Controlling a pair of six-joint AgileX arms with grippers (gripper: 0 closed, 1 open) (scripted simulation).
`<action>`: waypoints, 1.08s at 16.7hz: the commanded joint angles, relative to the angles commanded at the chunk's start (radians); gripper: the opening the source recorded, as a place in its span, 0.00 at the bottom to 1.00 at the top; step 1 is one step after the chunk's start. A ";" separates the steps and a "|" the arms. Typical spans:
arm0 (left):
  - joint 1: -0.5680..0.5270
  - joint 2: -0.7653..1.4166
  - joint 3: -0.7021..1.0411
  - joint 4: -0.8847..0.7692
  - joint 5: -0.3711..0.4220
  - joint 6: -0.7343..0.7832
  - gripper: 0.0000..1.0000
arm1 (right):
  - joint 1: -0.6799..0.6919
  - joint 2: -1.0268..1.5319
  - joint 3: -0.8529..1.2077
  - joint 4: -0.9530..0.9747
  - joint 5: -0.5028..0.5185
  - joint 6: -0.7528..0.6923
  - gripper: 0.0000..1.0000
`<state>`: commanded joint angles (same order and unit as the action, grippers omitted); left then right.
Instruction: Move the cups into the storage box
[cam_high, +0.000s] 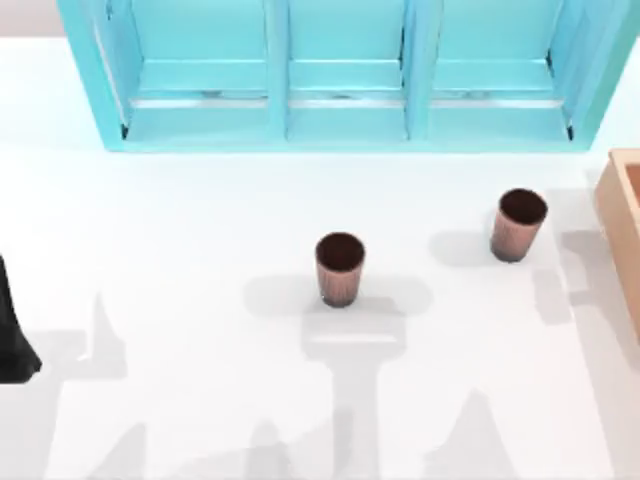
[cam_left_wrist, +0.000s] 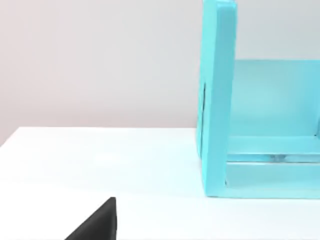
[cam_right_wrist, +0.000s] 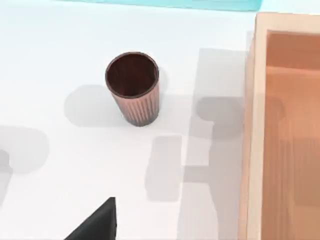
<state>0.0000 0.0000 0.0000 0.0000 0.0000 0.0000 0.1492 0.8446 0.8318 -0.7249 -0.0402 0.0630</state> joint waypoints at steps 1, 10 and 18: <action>0.000 0.000 0.000 0.000 0.000 0.000 1.00 | 0.013 0.120 0.097 -0.087 0.006 0.006 1.00; 0.000 0.000 0.000 0.000 0.000 0.000 1.00 | 0.086 1.086 0.919 -0.668 0.065 0.118 1.00; 0.000 0.000 0.000 0.000 0.000 0.000 1.00 | 0.101 1.356 1.266 -0.745 0.043 0.206 1.00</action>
<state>0.0000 0.0000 0.0000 0.0000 0.0000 0.0000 0.2500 2.2008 2.0979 -1.4697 0.0028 0.2694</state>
